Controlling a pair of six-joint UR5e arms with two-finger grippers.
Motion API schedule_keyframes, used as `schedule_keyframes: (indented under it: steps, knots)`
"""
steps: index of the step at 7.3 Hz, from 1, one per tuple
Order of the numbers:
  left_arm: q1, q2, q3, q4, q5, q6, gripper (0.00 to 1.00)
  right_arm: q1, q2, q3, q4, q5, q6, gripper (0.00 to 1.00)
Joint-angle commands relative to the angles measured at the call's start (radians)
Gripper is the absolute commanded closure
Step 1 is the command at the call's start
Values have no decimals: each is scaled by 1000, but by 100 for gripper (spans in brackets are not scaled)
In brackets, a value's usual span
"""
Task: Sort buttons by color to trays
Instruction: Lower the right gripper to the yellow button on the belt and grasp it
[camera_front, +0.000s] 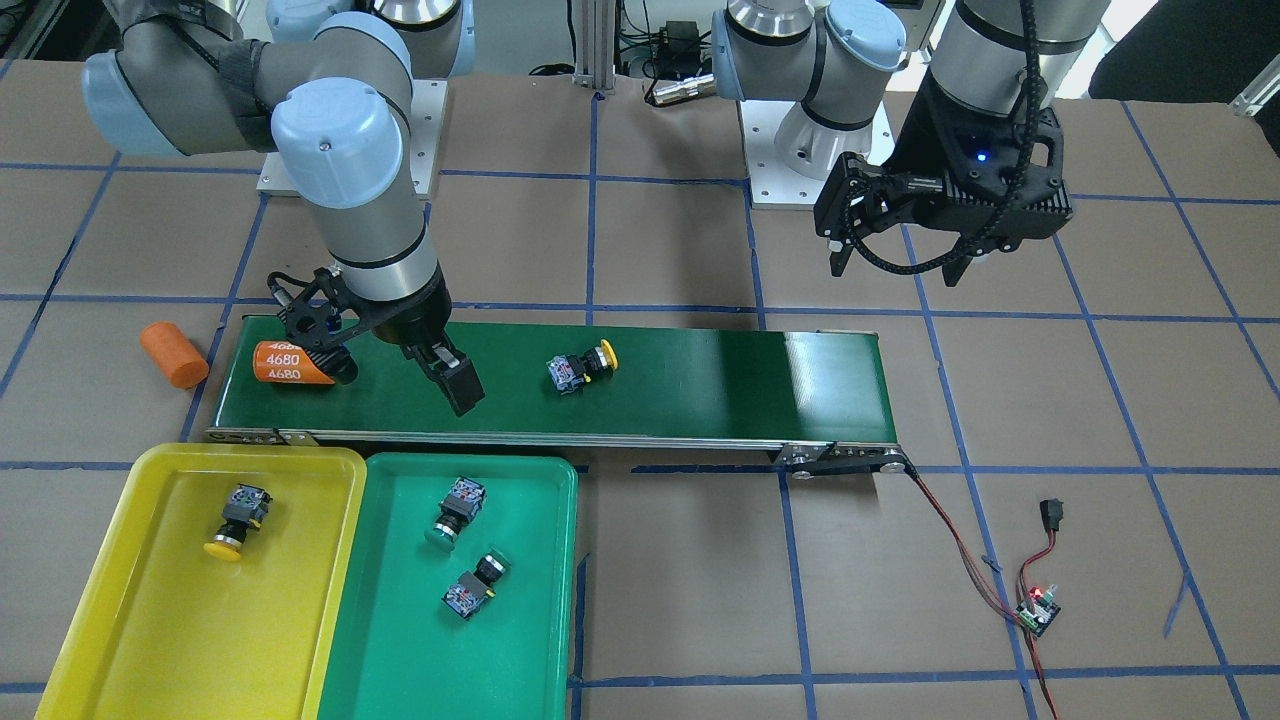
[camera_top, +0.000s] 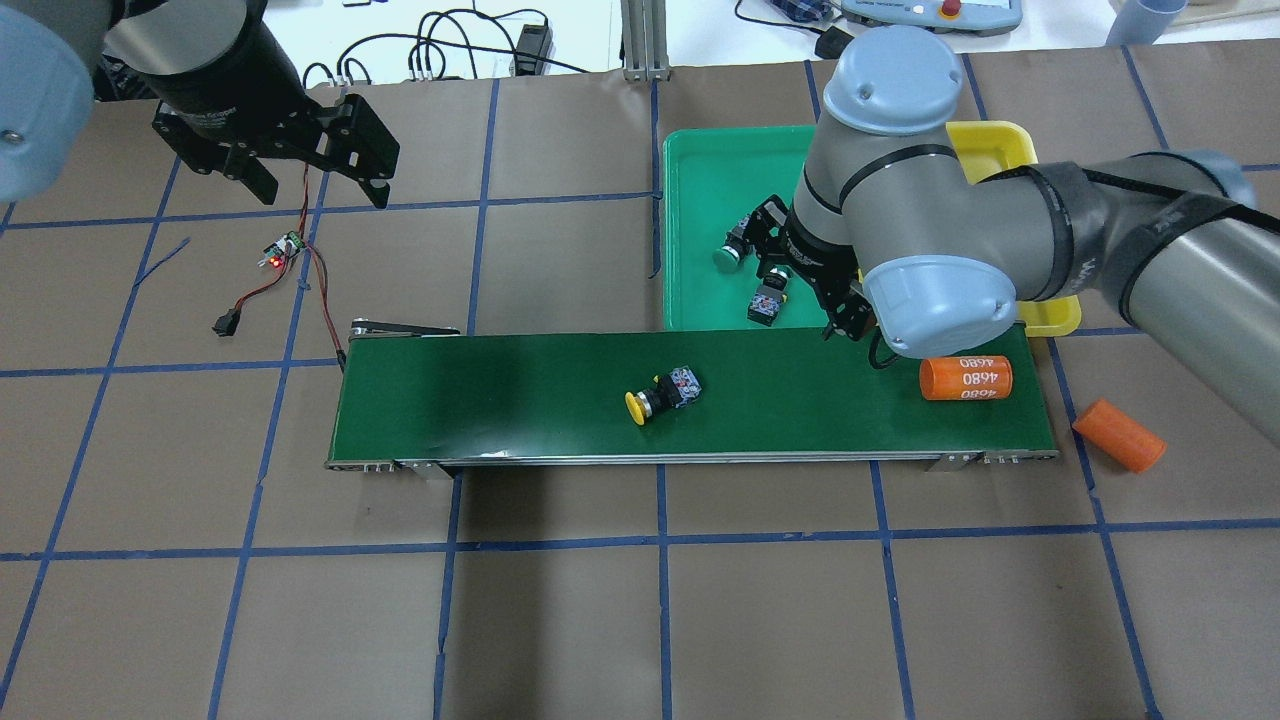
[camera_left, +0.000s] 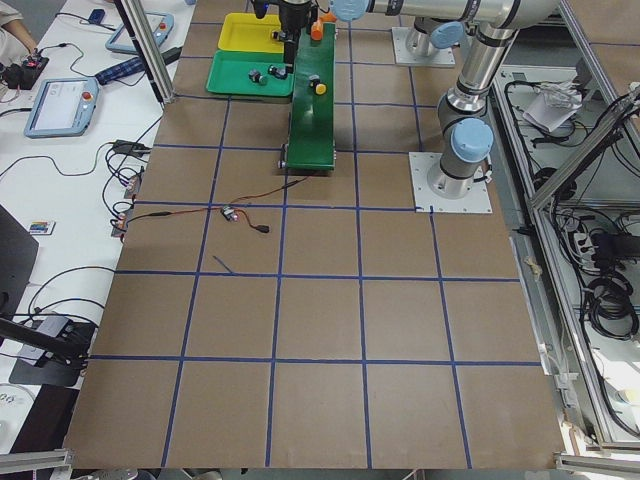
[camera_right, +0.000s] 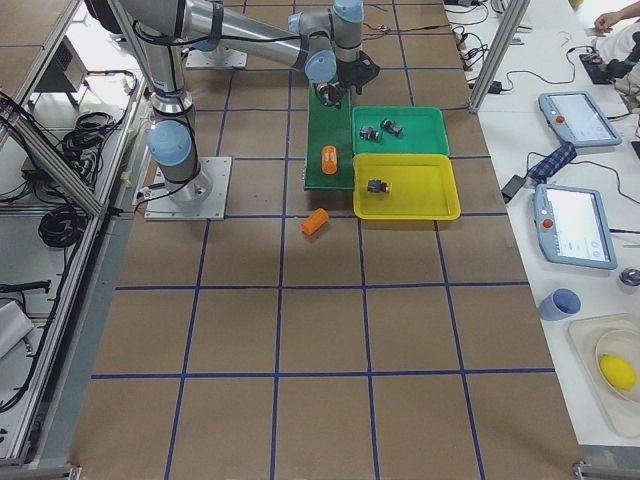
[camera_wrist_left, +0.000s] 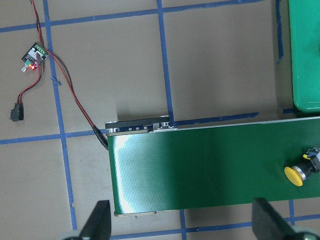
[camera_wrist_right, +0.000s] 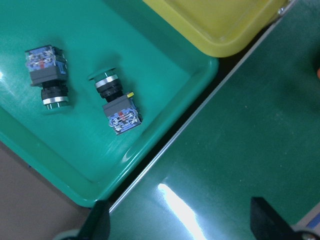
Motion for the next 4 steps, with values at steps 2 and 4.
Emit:
schedule_keyframes:
  steps: [2, 4]
  knots:
    - [-1, -2, 2, 0, -1, 0, 0, 127, 78, 19, -50, 7, 102, 0]
    - [-1, 0, 0, 1, 1, 2, 0, 147, 114, 21, -68, -5, 118, 0]
